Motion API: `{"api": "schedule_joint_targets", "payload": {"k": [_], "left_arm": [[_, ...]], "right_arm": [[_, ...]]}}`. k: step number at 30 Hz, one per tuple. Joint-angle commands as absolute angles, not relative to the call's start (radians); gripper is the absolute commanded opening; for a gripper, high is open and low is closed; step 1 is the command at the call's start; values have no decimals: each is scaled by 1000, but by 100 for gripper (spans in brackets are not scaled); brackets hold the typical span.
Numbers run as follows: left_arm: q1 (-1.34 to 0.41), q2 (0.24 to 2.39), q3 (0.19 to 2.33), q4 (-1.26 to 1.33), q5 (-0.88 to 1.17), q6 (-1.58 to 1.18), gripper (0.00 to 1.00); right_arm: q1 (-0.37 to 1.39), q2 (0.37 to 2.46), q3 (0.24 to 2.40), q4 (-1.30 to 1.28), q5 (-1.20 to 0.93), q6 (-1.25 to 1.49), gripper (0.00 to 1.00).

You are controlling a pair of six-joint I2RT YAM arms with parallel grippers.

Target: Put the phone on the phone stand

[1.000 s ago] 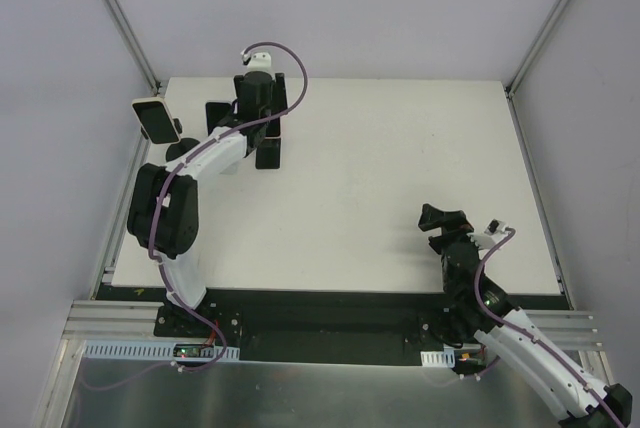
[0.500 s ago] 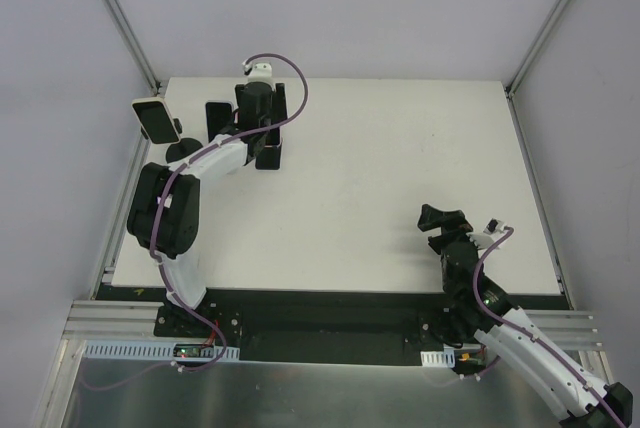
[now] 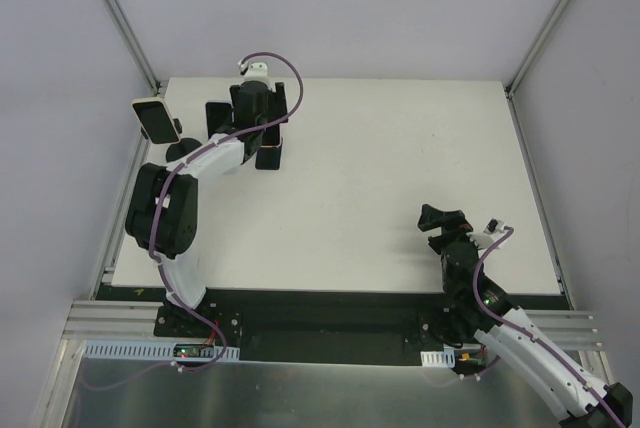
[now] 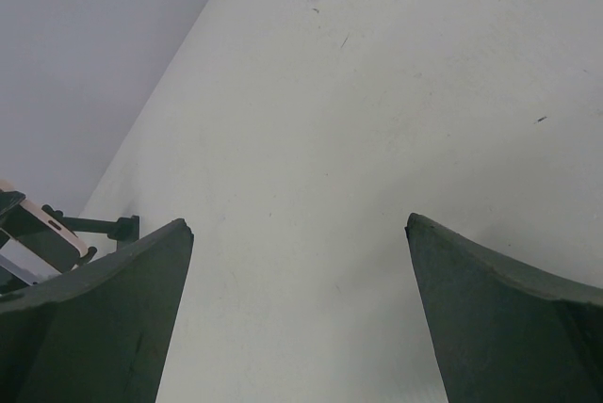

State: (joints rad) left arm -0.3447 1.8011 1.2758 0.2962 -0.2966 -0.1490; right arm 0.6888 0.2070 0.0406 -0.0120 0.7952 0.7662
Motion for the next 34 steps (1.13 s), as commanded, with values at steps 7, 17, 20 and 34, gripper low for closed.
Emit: {"api": "schedule_joint_targets", "payload": {"k": [7,17,20,34], "left_arm": [[-334,1492,1177,210,-187,-359,99],[-336,955,862,123,103,-549,99],[-334,751,750,39,185,-568,99],[-336,144,831,-485,235,-512,99]], "right_arm": [[681,202,-48,43,753,690,98],[681,348,21,167,634,519,96],[687,426,95,140,552,440,96],[854,134,484,-595,410,330,96]]}}
